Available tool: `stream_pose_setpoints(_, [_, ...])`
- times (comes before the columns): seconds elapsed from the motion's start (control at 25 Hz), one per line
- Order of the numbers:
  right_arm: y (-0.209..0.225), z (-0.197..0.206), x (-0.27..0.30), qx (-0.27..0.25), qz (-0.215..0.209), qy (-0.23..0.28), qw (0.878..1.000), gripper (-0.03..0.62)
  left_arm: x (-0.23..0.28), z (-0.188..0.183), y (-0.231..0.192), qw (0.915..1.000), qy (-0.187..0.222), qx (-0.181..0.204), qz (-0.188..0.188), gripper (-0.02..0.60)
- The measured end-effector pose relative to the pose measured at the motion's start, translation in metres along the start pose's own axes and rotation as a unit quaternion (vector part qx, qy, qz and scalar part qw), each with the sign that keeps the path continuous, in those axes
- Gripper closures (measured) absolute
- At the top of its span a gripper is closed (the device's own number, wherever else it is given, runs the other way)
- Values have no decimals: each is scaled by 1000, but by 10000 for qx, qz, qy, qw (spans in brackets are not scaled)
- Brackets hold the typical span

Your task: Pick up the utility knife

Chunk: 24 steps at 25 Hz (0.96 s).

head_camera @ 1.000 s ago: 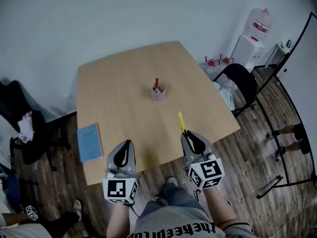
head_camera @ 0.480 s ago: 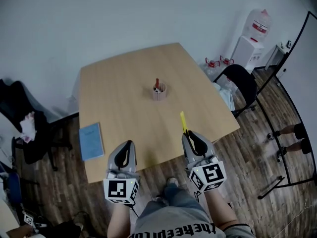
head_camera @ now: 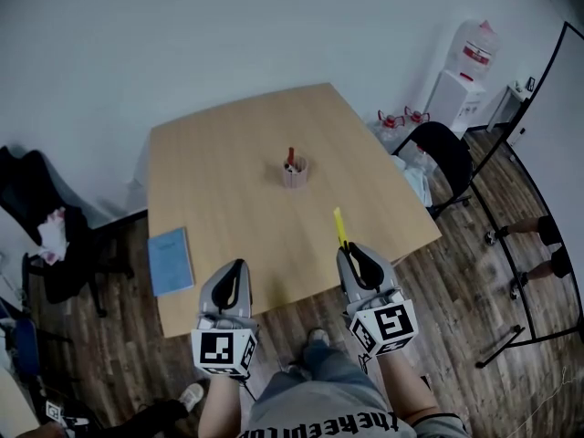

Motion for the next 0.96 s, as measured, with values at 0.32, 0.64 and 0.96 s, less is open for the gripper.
stream_pose_setpoints(0.32, [-5, -2, -4, 6, 3, 46, 10000, 526, -5, 1, 0, 10000, 22, -8, 28, 561])
stream_pose_setpoints(0.64, [-10, -1, -9, 4, 48, 59, 10000, 526, -10, 1, 0, 10000, -49, -10, 49, 561])
stream_pose_setpoints(0.96, [-15, -1, -16, -41, 90, 95, 9999, 526, -16, 3, 2, 9999, 5, 8, 107, 561])
Point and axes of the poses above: the fingertips, and each gripper's own axes: x forward along the fingers, y to its right, z out of its underside, the point moved 5 cm from there along -x, backward along the fingers, and after that the axes turned 1 degree about -x, right-handed, at the moved point
